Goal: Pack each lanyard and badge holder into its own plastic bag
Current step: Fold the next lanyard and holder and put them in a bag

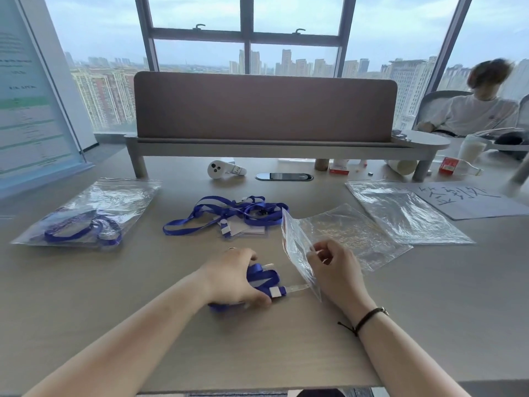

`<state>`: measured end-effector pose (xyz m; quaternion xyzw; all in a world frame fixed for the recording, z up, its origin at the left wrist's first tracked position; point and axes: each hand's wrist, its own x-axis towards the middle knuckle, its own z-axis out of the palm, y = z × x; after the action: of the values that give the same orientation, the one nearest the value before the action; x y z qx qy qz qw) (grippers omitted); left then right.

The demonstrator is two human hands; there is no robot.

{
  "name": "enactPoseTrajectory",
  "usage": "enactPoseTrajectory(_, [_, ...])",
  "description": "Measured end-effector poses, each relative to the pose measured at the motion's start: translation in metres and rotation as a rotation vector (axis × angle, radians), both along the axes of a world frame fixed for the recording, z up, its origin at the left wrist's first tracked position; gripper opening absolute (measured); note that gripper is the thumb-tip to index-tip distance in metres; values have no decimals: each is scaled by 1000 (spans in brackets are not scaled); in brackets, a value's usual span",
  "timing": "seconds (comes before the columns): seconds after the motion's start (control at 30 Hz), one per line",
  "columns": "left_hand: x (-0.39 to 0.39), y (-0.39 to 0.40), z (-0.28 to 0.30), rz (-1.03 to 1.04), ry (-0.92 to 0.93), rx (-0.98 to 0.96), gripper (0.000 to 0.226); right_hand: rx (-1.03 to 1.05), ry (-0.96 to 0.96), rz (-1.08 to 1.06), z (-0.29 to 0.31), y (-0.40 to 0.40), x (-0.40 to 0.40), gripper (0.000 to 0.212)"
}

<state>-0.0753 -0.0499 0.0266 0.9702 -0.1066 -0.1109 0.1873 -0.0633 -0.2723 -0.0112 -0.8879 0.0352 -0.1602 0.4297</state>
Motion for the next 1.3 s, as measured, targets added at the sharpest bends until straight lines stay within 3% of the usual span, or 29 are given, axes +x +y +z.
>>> enactPoseTrajectory(0.2, [1, 0, 1, 36, 4, -75, 75, 6, 6, 3, 1, 0, -1, 3])
enactPoseTrajectory(0.53, [0, 13, 14, 70, -32, -331, 76, -22, 0, 43, 3, 3, -4, 3])
enactPoseTrajectory(0.77, [-2, -9, 25, 34, -146, -312, 81, 1, -53, 42, 3, 4, -7, 6])
enactPoseTrajectory(0.93, [3, -19, 25, 43, -152, -165, 87, 17, -120, 61, 3, 6, -10, 9])
enactPoseTrajectory(1.13, [1, -45, 27, 32, -192, -54, 74, -54, -193, 132, 3, 13, -16, 9])
enactPoseTrajectory(1.3, [10, -56, 28, 90, -124, -115, 60, 36, -239, 149, 3, 13, -17, 13])
